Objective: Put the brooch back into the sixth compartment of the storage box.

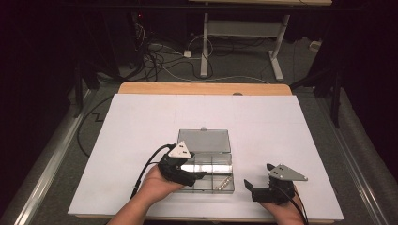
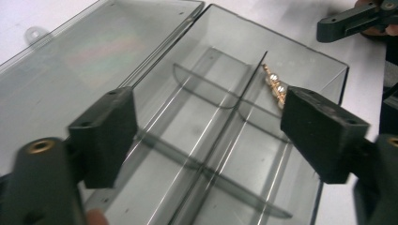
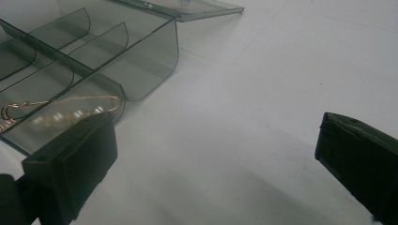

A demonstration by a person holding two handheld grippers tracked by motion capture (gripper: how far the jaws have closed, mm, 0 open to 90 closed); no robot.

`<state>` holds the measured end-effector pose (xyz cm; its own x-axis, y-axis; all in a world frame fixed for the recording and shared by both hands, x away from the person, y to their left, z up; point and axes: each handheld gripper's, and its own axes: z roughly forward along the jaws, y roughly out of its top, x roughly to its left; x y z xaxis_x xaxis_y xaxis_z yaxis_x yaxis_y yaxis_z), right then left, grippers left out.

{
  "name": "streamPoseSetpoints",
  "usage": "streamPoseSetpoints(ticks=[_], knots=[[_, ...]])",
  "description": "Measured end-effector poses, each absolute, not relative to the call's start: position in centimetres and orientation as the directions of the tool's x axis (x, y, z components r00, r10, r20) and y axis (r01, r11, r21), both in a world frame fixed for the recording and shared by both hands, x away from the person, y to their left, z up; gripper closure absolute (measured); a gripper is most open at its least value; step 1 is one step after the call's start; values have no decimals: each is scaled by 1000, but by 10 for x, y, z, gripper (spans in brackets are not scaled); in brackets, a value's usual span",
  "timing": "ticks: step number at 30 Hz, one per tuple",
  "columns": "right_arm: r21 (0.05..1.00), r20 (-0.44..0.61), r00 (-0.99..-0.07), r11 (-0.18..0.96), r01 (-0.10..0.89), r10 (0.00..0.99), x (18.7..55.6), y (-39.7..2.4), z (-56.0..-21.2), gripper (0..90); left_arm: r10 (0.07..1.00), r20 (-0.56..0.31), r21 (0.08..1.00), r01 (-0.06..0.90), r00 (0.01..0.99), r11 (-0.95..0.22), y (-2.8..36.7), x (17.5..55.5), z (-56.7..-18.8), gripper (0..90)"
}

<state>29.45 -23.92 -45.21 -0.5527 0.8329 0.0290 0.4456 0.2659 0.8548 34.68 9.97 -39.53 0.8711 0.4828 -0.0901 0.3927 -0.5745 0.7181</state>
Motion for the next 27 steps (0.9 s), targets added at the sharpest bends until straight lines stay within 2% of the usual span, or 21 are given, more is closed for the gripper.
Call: streamPoseSetpoints(ticks=[4, 13, 27], knots=[[855, 31, -553, 265, 446, 833, 294, -239, -452, 2, 500, -93, 735, 398, 861, -549, 113, 348, -396, 141], [855, 31, -552, 264, 446, 833, 295, -239, -452, 2, 549, -103, 752, 426, 830, -503, 140, 350, -398, 0], [854, 29, -552, 267, 448, 833, 295, -239, -452, 2, 619, -120, 769, 467, 776, -436, 190, 347, -412, 0]])
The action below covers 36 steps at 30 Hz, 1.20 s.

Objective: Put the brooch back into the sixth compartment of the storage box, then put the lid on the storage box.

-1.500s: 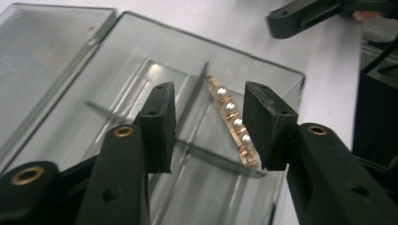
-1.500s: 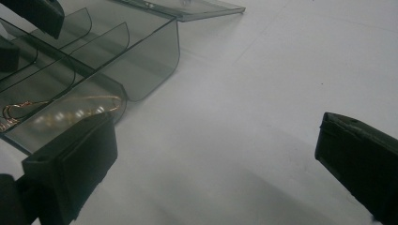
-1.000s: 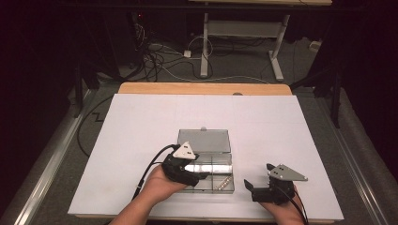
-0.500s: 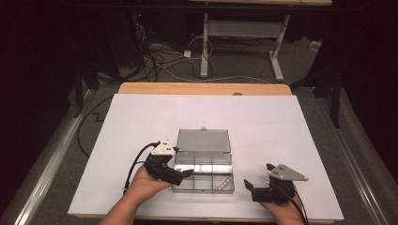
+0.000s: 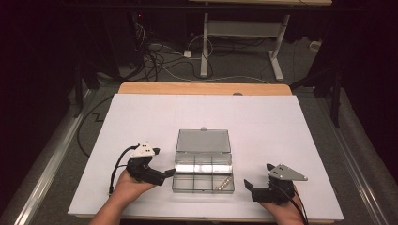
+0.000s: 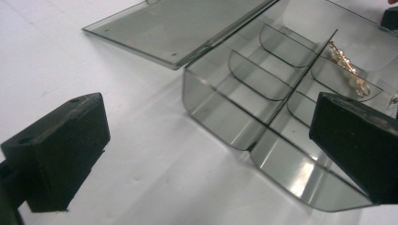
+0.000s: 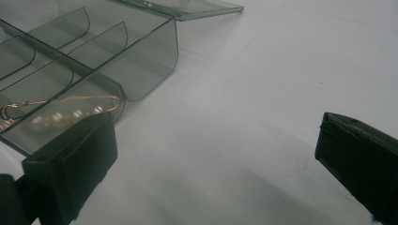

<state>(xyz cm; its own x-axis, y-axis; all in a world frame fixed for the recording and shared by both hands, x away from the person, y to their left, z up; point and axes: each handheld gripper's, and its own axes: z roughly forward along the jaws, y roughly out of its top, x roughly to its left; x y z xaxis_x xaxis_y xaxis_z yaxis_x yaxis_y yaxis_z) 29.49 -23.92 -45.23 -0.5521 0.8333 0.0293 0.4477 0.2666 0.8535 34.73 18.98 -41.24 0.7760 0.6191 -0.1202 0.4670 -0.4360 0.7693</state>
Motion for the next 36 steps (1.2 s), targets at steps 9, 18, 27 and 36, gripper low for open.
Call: streamPoseSetpoints(ticks=[9, 18, 27, 36], knots=[[852, 31, -550, 266, 451, 835, 295, -239, -452, 2, 648, -142, 784, 485, 748, -387, 214, 345, -426, 0], [854, 29, -547, 264, 449, 837, 297, -237, -451, 2, 653, -138, 793, 478, 745, -377, 216, 345, -432, 0], [870, 46, -551, 238, 432, 833, 310, -237, -447, 2, 657, -144, 799, 479, 740, -364, 218, 349, -432, 0], [882, 58, -553, 217, 418, 831, 324, -232, -437, 3, 676, -160, 822, 476, 719, -312, 215, 360, -429, 0]])
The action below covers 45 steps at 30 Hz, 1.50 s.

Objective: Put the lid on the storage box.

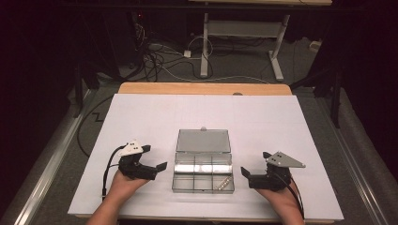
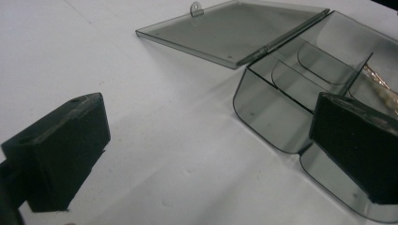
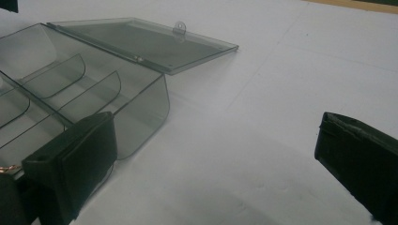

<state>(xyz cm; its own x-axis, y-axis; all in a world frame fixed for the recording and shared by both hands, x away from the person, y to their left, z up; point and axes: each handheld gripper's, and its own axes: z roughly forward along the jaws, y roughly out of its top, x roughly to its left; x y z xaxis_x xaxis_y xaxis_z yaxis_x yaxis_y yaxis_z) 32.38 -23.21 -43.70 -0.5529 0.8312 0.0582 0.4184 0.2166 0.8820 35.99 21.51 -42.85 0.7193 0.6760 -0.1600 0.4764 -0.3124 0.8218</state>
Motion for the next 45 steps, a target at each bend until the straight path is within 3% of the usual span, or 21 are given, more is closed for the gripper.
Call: streamPoseSetpoints(ticks=[20, 33, 45], knots=[[882, 111, -569, 183, 434, 815, 378, -207, -425, 3, 686, -192, 806, 512, 702, -298, 192, 406, -424, 0], [847, 160, -559, 177, 501, 814, 410, -192, -429, 24, 675, -221, 780, 543, 704, -311, 172, 432, -430, 0], [797, 206, -543, 183, 576, 814, 426, -182, -436, 114, 670, -268, 739, 594, 692, -318, 166, 443, -439, 0]])
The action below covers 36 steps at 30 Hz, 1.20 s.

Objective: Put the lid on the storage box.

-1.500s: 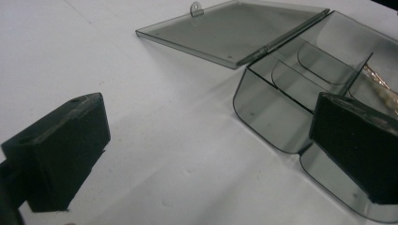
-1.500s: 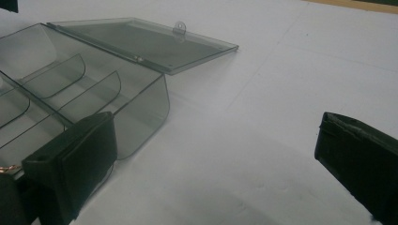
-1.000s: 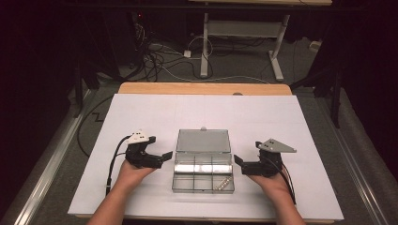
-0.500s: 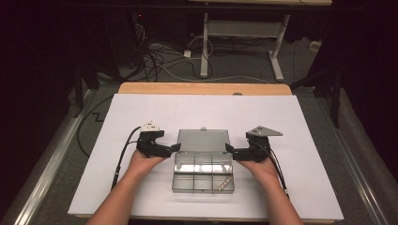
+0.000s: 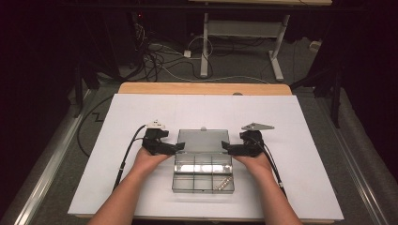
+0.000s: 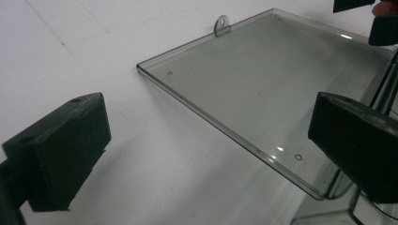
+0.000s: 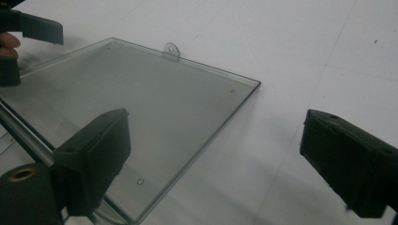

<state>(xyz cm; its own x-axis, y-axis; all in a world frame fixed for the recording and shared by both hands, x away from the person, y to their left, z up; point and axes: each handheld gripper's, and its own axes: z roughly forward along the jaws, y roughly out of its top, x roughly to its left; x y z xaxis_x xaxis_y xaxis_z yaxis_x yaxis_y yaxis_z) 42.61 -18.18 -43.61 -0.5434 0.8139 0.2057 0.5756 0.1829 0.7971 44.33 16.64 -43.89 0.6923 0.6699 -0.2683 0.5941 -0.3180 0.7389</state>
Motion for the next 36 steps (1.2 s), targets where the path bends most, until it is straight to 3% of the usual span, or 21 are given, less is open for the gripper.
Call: streamPoseSetpoints(ticks=[17, 36], knots=[[723, 358, -515, 118, 680, 779, 432, -173, -443, 294, 672, -272, 730, 603, 689, -322, 165, 442, -440, 0], [661, 470, -491, 76, 746, 733, 436, -174, -447, 300, 668, -274, 729, 603, 691, -324, 165, 443, -441, 0]])
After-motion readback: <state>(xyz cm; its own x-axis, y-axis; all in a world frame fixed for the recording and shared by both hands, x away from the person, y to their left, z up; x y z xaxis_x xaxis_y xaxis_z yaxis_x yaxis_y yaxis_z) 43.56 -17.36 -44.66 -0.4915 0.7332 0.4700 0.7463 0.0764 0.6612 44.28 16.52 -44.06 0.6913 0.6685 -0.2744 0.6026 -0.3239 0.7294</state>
